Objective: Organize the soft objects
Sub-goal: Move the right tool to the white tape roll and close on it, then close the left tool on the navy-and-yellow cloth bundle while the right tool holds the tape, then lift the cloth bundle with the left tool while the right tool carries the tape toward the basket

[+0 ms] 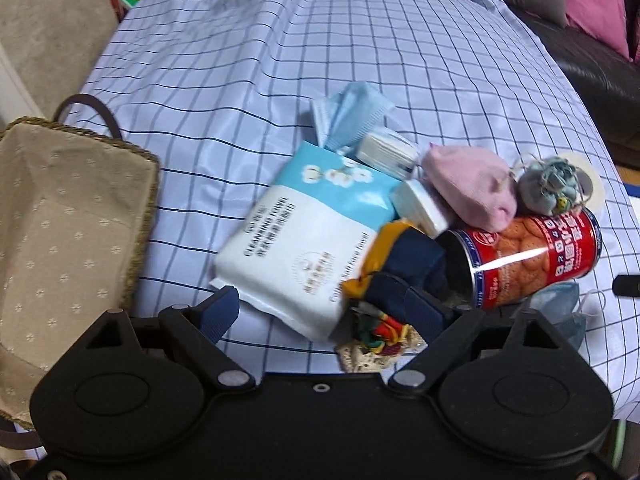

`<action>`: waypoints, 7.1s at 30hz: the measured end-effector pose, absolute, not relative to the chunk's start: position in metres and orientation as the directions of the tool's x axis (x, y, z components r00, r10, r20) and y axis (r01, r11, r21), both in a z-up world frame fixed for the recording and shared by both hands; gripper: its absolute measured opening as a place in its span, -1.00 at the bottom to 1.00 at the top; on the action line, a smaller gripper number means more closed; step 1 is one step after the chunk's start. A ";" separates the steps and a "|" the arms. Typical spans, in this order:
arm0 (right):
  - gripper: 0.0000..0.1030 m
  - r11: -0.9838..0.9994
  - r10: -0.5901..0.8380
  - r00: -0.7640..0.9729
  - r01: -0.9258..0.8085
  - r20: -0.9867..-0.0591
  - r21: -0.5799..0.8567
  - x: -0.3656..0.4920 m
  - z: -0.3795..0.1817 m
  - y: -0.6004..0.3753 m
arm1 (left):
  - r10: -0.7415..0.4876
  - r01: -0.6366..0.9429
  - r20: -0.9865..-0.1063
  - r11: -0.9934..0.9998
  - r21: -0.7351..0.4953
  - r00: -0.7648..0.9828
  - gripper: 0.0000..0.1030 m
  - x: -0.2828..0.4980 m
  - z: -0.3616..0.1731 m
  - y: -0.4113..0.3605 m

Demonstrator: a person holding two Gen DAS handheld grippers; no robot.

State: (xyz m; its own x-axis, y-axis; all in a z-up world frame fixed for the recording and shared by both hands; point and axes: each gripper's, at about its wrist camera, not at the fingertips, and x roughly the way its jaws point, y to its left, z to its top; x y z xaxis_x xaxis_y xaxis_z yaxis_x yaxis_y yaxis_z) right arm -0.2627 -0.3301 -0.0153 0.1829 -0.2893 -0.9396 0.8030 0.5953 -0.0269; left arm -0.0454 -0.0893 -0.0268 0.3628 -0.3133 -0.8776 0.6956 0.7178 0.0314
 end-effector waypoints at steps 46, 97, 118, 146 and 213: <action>0.62 0.472 -0.444 0.288 0.880 -0.848 0.052 -0.203 -0.004 -0.395 | -0.345 0.740 -0.911 0.669 -0.068 0.228 0.69 -0.039 -0.050 -0.112; 0.19 0.484 -0.380 0.245 0.874 -0.892 0.034 -0.204 -0.064 -0.446 | -0.317 0.736 -0.920 0.675 -0.047 0.232 0.69 -0.034 -0.057 -0.112; -0.45 0.487 -0.432 0.126 0.866 -0.893 -0.114 -0.200 -0.081 -0.446 | -0.319 0.742 -0.919 0.669 -0.047 0.230 0.58 -0.033 -0.060 -0.121; -0.45 0.413 -0.449 0.236 0.910 -0.862 0.035 -0.232 0.002 -0.417 | -0.438 0.752 -0.872 0.645 -0.137 0.217 -0.33 -0.034 -0.033 -0.115; -0.44 0.480 -0.381 0.290 0.874 -0.878 0.080 -0.222 0.005 -0.394 | -0.411 0.682 -0.889 0.711 -0.172 0.204 -0.22 -0.025 -0.029 -0.089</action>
State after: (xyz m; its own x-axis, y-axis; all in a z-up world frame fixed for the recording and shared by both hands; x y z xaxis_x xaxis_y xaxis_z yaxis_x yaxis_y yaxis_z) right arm -0.2220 -0.3943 0.0054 0.2895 -0.3810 -0.8781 0.8736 0.4801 0.0798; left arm -0.0247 -0.0886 -0.0293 0.2040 -0.4106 -0.8887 0.6818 0.7110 -0.1720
